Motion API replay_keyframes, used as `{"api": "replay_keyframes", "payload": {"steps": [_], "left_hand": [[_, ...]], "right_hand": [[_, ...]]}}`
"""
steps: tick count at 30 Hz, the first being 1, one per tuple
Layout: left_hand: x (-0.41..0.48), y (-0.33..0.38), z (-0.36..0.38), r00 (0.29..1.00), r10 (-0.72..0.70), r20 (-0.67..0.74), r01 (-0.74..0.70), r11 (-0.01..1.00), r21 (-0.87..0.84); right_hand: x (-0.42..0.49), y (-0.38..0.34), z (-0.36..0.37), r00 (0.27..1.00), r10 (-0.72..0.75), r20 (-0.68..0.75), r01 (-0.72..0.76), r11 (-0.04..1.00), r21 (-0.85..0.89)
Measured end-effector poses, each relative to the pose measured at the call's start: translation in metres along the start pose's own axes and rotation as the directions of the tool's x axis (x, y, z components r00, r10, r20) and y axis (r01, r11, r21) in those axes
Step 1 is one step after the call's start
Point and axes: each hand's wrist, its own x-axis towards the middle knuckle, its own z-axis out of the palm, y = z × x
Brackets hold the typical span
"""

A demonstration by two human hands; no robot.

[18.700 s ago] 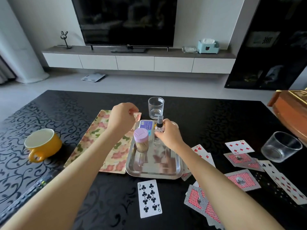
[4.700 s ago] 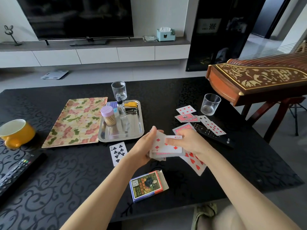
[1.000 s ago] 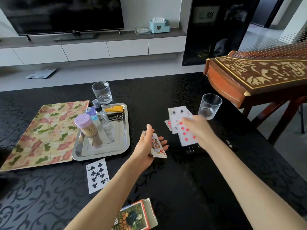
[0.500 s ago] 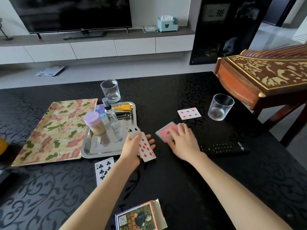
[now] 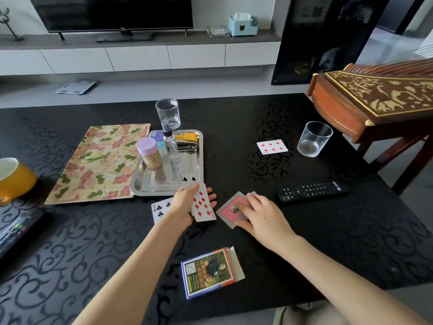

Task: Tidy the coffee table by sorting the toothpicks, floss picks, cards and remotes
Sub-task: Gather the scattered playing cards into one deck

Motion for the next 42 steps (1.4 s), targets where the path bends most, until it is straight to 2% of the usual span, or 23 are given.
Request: {"api": "replay_keyframes", "payload": {"steps": [2, 5, 10, 14, 21, 27, 33, 35, 36, 38, 40, 42], "left_hand": [[-0.005, 0.002, -0.004, 1.000, -0.021, -0.004, 0.021, 1.000, 0.010], [-0.013, 0.005, -0.007, 0.999, -0.039, -0.012, 0.040, 0.998, 0.046], [-0.026, 0.005, -0.021, 0.997, -0.079, 0.015, 0.077, 0.991, 0.107], [-0.033, 0.005, -0.031, 0.995, -0.093, 0.021, 0.090, 0.991, 0.103], [-0.037, 0.006, -0.033, 0.995, -0.092, 0.039, 0.086, 0.989, 0.119], [-0.039, 0.006, -0.033, 0.996, -0.080, 0.047, 0.075, 0.993, 0.094], [-0.046, 0.004, -0.035, 0.997, -0.062, 0.048, 0.059, 0.997, 0.057], [-0.050, 0.003, -0.034, 0.998, -0.040, 0.045, 0.038, 0.999, 0.036], [-0.053, 0.002, -0.033, 0.999, -0.027, 0.045, 0.026, 0.999, 0.031], [-0.058, 0.002, -0.030, 0.998, -0.008, 0.061, 0.007, 1.000, 0.023], [-0.064, 0.005, -0.021, 0.996, 0.006, 0.091, -0.007, 1.000, 0.018], [-0.064, 0.007, -0.012, 0.994, 0.033, 0.103, -0.038, 0.998, 0.046]], "right_hand": [[-0.009, -0.002, -0.007, 0.999, -0.015, -0.042, 0.019, 0.996, 0.090], [-0.009, -0.002, -0.020, 0.993, 0.114, 0.028, -0.118, 0.975, 0.191], [0.011, -0.006, -0.032, 0.920, 0.300, 0.253, -0.361, 0.899, 0.248], [0.014, -0.009, -0.035, 0.860, 0.366, 0.356, -0.462, 0.854, 0.239], [0.003, -0.013, -0.038, 0.855, 0.422, 0.302, -0.469, 0.877, 0.104], [-0.009, -0.020, -0.037, 0.824, 0.480, 0.301, -0.547, 0.813, 0.199], [-0.020, -0.018, -0.045, 0.765, 0.560, 0.317, -0.617, 0.779, 0.113], [-0.018, -0.018, -0.048, 0.759, 0.543, 0.358, -0.639, 0.726, 0.254], [-0.016, -0.021, -0.051, 0.770, 0.537, 0.343, -0.637, 0.675, 0.373], [-0.007, -0.037, -0.060, 0.811, 0.549, 0.201, -0.557, 0.622, 0.550], [0.006, -0.064, -0.068, 0.858, 0.513, 0.026, -0.416, 0.664, 0.622], [0.013, -0.097, -0.070, 0.923, 0.378, -0.074, -0.273, 0.776, 0.569]]}}
